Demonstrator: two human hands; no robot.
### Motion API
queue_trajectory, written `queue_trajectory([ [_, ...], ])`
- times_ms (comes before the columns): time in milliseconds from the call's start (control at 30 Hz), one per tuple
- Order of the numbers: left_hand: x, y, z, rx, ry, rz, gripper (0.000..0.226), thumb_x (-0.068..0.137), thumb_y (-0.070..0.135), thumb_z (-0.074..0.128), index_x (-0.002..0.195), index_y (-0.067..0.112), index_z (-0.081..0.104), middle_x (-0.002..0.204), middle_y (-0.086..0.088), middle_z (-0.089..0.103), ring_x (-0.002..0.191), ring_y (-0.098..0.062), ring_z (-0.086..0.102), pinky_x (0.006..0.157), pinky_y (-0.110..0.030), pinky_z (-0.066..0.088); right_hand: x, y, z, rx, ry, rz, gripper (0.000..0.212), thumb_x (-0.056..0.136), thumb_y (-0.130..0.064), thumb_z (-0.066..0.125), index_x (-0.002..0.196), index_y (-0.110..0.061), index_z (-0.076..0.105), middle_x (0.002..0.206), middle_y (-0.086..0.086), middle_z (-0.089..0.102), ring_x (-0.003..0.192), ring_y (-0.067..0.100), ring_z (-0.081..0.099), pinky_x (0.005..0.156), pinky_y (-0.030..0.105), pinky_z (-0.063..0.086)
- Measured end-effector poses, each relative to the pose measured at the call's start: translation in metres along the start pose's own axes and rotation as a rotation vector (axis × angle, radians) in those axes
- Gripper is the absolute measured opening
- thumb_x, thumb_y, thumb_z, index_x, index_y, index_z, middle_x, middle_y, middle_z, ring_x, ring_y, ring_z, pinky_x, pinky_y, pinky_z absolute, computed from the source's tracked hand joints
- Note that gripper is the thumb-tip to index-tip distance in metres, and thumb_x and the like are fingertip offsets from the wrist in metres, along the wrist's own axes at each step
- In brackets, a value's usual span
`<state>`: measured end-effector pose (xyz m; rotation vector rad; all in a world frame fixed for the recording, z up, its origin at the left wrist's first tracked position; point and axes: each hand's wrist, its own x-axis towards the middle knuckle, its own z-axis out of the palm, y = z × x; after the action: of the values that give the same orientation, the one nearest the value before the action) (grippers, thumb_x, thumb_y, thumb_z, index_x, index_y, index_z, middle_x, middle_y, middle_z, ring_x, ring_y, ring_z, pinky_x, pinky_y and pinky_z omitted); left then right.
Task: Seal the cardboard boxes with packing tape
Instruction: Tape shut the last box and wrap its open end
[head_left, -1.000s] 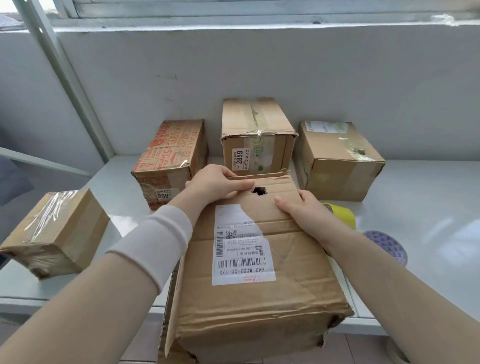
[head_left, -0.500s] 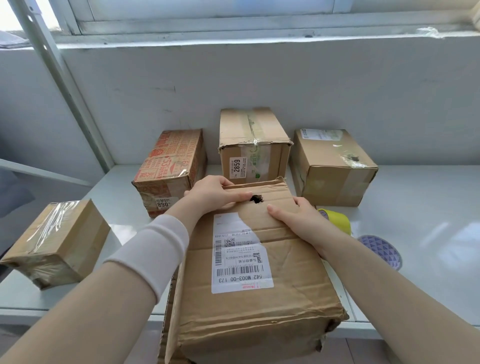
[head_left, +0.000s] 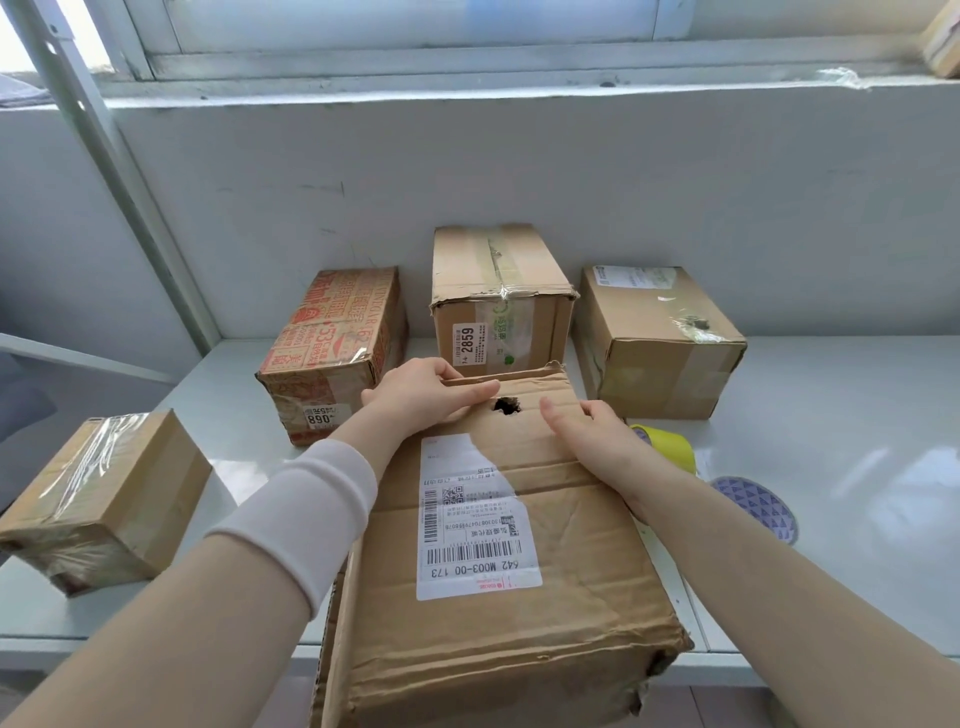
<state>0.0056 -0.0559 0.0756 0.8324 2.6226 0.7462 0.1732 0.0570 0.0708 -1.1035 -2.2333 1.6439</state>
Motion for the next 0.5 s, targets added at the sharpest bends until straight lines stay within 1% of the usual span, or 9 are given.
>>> queue_trajectory([
  [67, 0.001, 0.002, 0.002, 0.037, 0.025, -0.01, 0.051, 0.064, 0.08, 0.058, 0.082, 0.033, 0.059, 0.088, 0.016, 0.061, 0.106, -0.017, 0.056, 0.1, -0.045, 0.039, 0.002, -0.001, 0.0, 0.023, 0.026, 0.0, 0.06, 0.088, -0.05, 0.054, 0.134, -0.016, 0.038, 0.131, 0.005, 0.049, 0.117, 0.022, 0.049, 0.1, 0.037, 0.042],
  [133, 0.004, 0.004, 0.003, 0.051, 0.048, -0.014, 0.048, 0.066, 0.078, 0.059, 0.08, 0.032, 0.059, 0.088, 0.015, 0.062, 0.105, -0.017, 0.056, 0.101, -0.045, 0.038, 0.004, -0.001, 0.0, 0.017, 0.031, -0.006, 0.055, 0.089, -0.044, 0.055, 0.132, -0.014, 0.039, 0.128, 0.007, 0.051, 0.114, 0.023, 0.051, 0.099, 0.038, 0.043],
  [233, 0.005, 0.004, 0.006, 0.099, 0.077, -0.013, 0.046, 0.068, 0.076, 0.06, 0.085, 0.033, 0.06, 0.1, 0.011, 0.063, 0.11, -0.018, 0.054, 0.099, -0.042, 0.034, 0.008, 0.0, 0.002, -0.051, 0.048, -0.028, 0.052, 0.09, -0.041, 0.055, 0.131, -0.012, 0.04, 0.129, 0.009, 0.051, 0.115, 0.026, 0.051, 0.1, 0.04, 0.042],
  [300, 0.006, 0.003, 0.008, 0.12, 0.087, -0.012, 0.046, 0.068, 0.076, 0.059, 0.087, 0.034, 0.06, 0.106, 0.009, 0.063, 0.112, -0.019, 0.053, 0.097, -0.043, 0.033, 0.01, -0.001, 0.004, -0.1, 0.069, -0.039, 0.051, 0.091, -0.04, 0.055, 0.13, -0.011, 0.041, 0.129, 0.01, 0.052, 0.115, 0.027, 0.051, 0.1, 0.041, 0.042],
  [367, 0.005, 0.003, 0.007, 0.109, 0.094, -0.005, 0.048, 0.068, 0.077, 0.058, 0.087, 0.034, 0.061, 0.107, 0.009, 0.063, 0.112, -0.02, 0.053, 0.097, -0.043, 0.033, 0.008, -0.002, 0.003, -0.102, 0.067, -0.036, 0.052, 0.091, -0.042, 0.054, 0.13, -0.01, 0.042, 0.129, 0.009, 0.052, 0.115, 0.027, 0.051, 0.099, 0.04, 0.042],
  [433, 0.003, 0.005, 0.006, 0.102, 0.096, 0.01, 0.049, 0.069, 0.078, 0.056, 0.091, 0.034, 0.062, 0.108, 0.01, 0.063, 0.113, -0.019, 0.053, 0.098, -0.043, 0.033, 0.004, -0.005, 0.0, -0.091, 0.046, -0.043, 0.054, 0.09, -0.045, 0.053, 0.131, -0.011, 0.042, 0.13, 0.008, 0.053, 0.116, 0.025, 0.051, 0.099, 0.038, 0.042],
  [500, -0.001, 0.003, 0.002, 0.074, 0.051, 0.023, 0.052, 0.068, 0.079, 0.057, 0.097, 0.035, 0.061, 0.112, 0.009, 0.062, 0.115, -0.018, 0.052, 0.102, -0.043, 0.034, -0.003, -0.004, -0.004, -0.102, 0.0, -0.059, 0.056, 0.089, -0.048, 0.052, 0.133, -0.014, 0.042, 0.128, 0.002, 0.052, 0.114, 0.021, 0.051, 0.096, 0.033, 0.043],
])
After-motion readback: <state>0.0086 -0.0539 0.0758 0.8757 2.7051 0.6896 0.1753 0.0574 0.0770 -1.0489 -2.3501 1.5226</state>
